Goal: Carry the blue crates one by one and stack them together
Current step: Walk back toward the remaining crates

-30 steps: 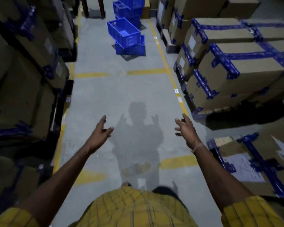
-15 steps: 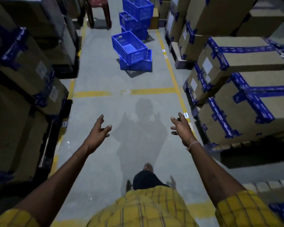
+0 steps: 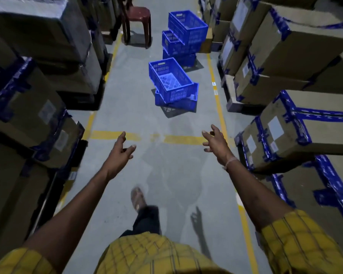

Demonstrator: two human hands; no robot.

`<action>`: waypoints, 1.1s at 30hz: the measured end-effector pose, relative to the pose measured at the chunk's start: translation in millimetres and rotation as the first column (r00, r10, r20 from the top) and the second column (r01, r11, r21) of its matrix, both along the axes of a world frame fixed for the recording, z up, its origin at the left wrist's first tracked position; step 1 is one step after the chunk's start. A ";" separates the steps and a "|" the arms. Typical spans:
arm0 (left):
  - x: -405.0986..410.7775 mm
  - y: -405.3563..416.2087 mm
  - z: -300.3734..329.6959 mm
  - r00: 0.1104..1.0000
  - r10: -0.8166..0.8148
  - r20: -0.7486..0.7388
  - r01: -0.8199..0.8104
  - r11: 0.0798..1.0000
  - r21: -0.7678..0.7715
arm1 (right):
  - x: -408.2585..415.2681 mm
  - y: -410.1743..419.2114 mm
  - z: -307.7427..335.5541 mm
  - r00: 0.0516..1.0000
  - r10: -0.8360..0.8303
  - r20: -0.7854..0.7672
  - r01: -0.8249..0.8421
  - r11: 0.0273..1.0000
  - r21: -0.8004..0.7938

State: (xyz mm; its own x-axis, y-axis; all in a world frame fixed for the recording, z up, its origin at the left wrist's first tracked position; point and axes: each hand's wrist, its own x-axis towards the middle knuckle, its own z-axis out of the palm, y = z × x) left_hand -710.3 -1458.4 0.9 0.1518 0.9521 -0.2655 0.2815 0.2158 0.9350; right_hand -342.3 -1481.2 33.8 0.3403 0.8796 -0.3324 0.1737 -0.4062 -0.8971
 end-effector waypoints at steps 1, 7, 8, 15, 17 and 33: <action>2.0 27.4 -3.2 1.000 -0.003 0.002 0.003 1.000 0.003 | 0.8 26.3 -2.3 1.000 -0.003 -0.004 0.003 1.000 -0.004; 2.1 211.1 -18.2 1.000 -0.011 0.020 0.011 1.000 0.014 | -1.1 181.0 -20.5 0.999 -0.044 -0.016 0.043 0.999 -0.032; 1.4 236.9 -15.7 1.000 -0.014 0.025 0.014 1.000 -0.015 | -3.3 202.3 -20.8 0.999 -0.046 -0.026 0.045 0.998 -0.051; -13.6 414.5 1.3 0.988 -0.122 -0.095 0.123 0.992 0.002 | -14.8 352.1 -26.1 0.988 -0.131 -0.087 0.126 0.990 -0.057; -14.1 461.6 2.5 0.982 -0.148 -0.115 0.152 0.988 0.021 | -15.3 390.0 -33.3 0.984 -0.152 -0.098 0.147 0.988 -0.052; 110.8 880.8 -18.2 0.878 -0.362 -0.312 0.365 0.929 -0.050 | 68.5 745.0 -124.6 0.952 -0.291 -0.098 0.280 0.953 -0.114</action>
